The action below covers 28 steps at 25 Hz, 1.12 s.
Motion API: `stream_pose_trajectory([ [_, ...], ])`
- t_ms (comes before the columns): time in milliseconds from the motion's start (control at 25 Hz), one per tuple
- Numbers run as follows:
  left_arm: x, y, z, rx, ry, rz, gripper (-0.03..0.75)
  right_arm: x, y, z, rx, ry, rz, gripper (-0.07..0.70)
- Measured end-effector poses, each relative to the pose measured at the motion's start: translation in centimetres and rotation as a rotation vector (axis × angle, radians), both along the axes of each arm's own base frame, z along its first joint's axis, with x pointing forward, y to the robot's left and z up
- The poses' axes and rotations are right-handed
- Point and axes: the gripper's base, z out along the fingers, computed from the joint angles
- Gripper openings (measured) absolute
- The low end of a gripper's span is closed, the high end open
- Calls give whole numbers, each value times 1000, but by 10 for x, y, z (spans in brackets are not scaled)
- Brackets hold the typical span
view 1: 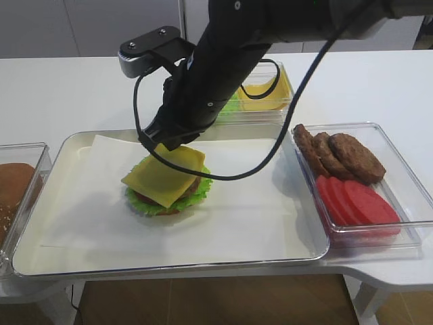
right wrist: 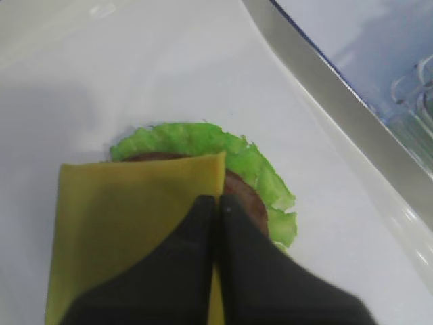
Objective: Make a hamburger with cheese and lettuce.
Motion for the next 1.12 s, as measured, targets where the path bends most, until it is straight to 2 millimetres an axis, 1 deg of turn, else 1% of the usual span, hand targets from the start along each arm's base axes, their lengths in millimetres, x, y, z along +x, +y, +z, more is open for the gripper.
stream_pose_trajectory([
  [200, 0, 0, 0, 0, 0, 0, 403, 1, -1, 0, -9, -18, 4, 3],
  [320, 0, 0, 0, 0, 0, 0, 403, 2, -1, 0, -18, -25, 8, 33],
  [400, 0, 0, 0, 0, 0, 0, 403, 2, -1, 0, -23, -29, 10, 89],
  [440, 0, 0, 0, 0, 0, 0, 403, 2, -2, 0, -25, -31, 10, 129],
  [640, 0, 0, 0, 0, 0, 0, 403, 2, -2, 0, -29, -32, 0, 368],
  [720, 0, 0, 0, 0, 0, 0, 403, 4, -4, -1, -48, -41, -18, 436],
  [800, 0, 0, 0, 0, 0, 0, 403, 6, -7, -1, -71, -50, -68, 470],
  [920, 0, 0, 0, 0, 0, 0, 403, 10, -18, 8, -86, -70, -148, 483],
  [1000, 0, 0, 0, 0, 0, 0, 403, 14, -31, 17, -89, -59, -192, 486],
  [1120, 0, 0, 0, 0, 0, 0, 403, 26, -59, 29, -97, -19, -275, 486],
])
